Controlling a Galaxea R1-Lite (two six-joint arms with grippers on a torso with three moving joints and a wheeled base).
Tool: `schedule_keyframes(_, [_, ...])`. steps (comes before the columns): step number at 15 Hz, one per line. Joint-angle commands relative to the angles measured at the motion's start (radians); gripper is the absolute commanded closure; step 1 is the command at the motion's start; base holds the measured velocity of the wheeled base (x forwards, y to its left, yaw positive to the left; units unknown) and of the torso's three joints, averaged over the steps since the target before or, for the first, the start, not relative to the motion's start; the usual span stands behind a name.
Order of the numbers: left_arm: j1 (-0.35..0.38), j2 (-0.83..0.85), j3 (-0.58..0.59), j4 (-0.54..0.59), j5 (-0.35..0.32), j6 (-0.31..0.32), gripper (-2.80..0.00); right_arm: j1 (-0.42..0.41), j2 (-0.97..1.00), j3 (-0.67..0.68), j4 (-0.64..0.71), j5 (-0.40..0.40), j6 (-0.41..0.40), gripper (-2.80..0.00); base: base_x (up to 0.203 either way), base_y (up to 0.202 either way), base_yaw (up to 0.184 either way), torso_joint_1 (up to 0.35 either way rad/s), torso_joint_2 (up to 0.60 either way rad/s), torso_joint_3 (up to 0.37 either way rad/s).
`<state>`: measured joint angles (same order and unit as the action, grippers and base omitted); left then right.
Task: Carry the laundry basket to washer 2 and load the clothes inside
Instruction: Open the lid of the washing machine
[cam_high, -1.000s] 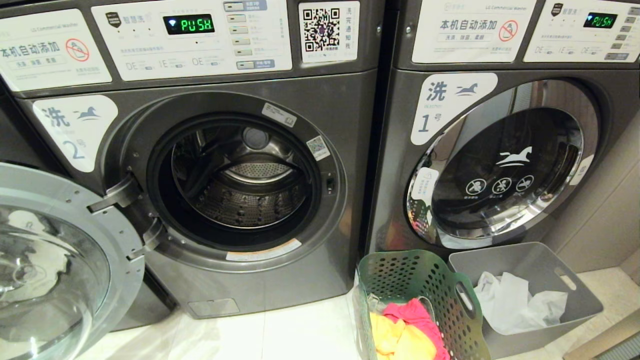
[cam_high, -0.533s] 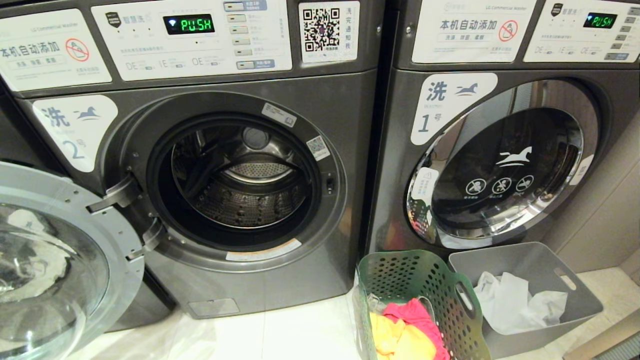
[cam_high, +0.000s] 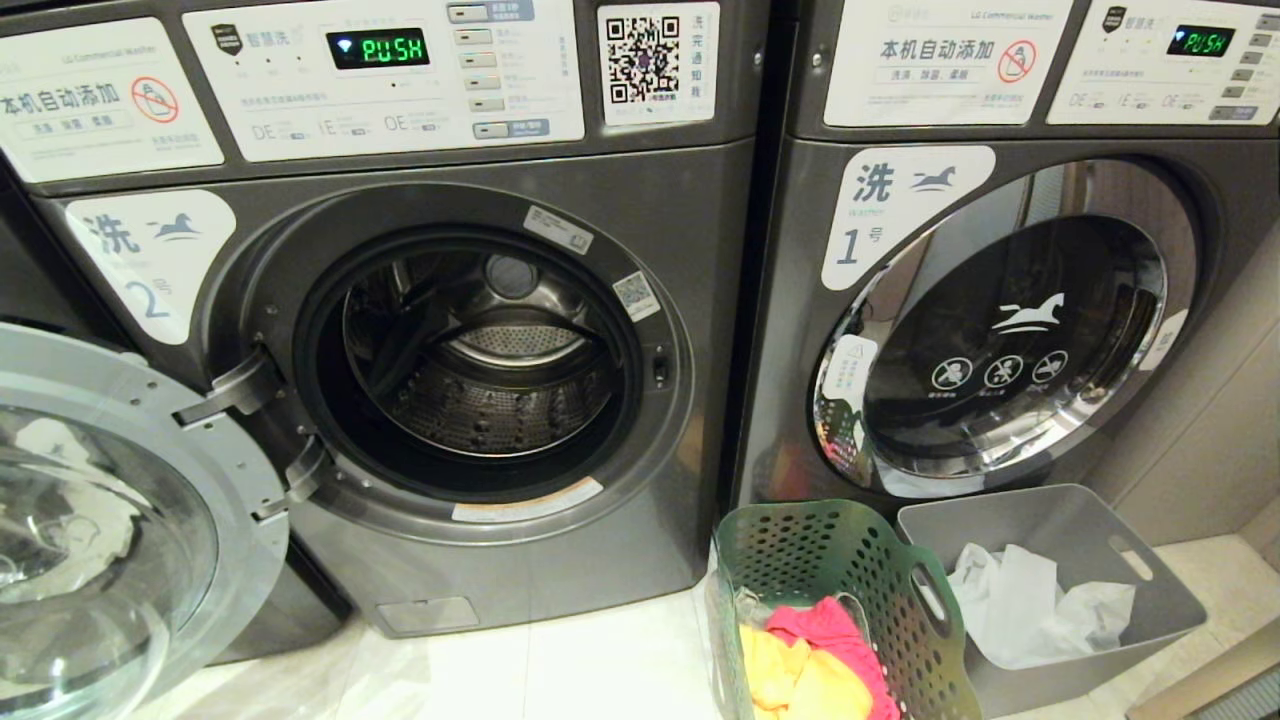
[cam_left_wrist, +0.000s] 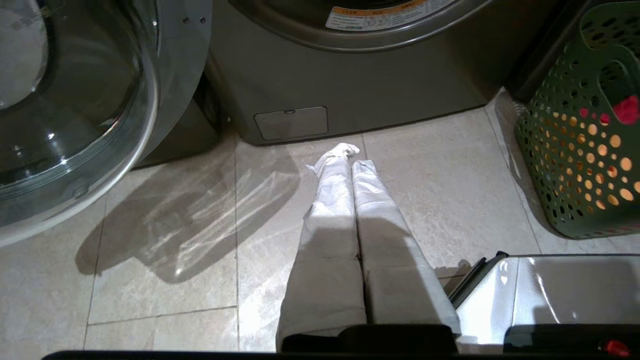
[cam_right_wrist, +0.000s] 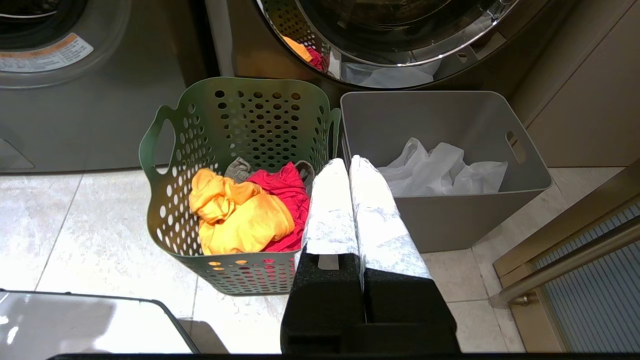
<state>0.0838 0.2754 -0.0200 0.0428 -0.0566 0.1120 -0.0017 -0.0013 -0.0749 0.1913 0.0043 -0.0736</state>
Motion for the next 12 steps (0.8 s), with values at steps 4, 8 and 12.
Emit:
schedule_keyframes(4, [-0.094, -0.132, -0.002, 0.011, 0.024, -0.023, 0.0, 0.0, 0.0, 0.001, 0.0, 0.0, -0.001, 0.0, 0.0, 0.0, 0.0, 0.0, 0.0, 0.0])
schedule_keyframes(8, [-0.087, -0.276, 0.005, 0.005, 0.051, -0.04, 0.0, 0.0, 0.0, 0.0, 0.002, 0.0, 0.002, 0.0, 0.0, 0.0, 0.0, 0.0, 0.0, 0.0])
schedule_keyframes(12, [-0.087, -0.275, 0.006, -0.001, 0.054, -0.043, 0.0, 0.0, 0.0, 0.0, 0.001, -0.001, 0.0, 0.0, 0.0, 0.0, 0.0, 0.0, 0.0, 0.0])
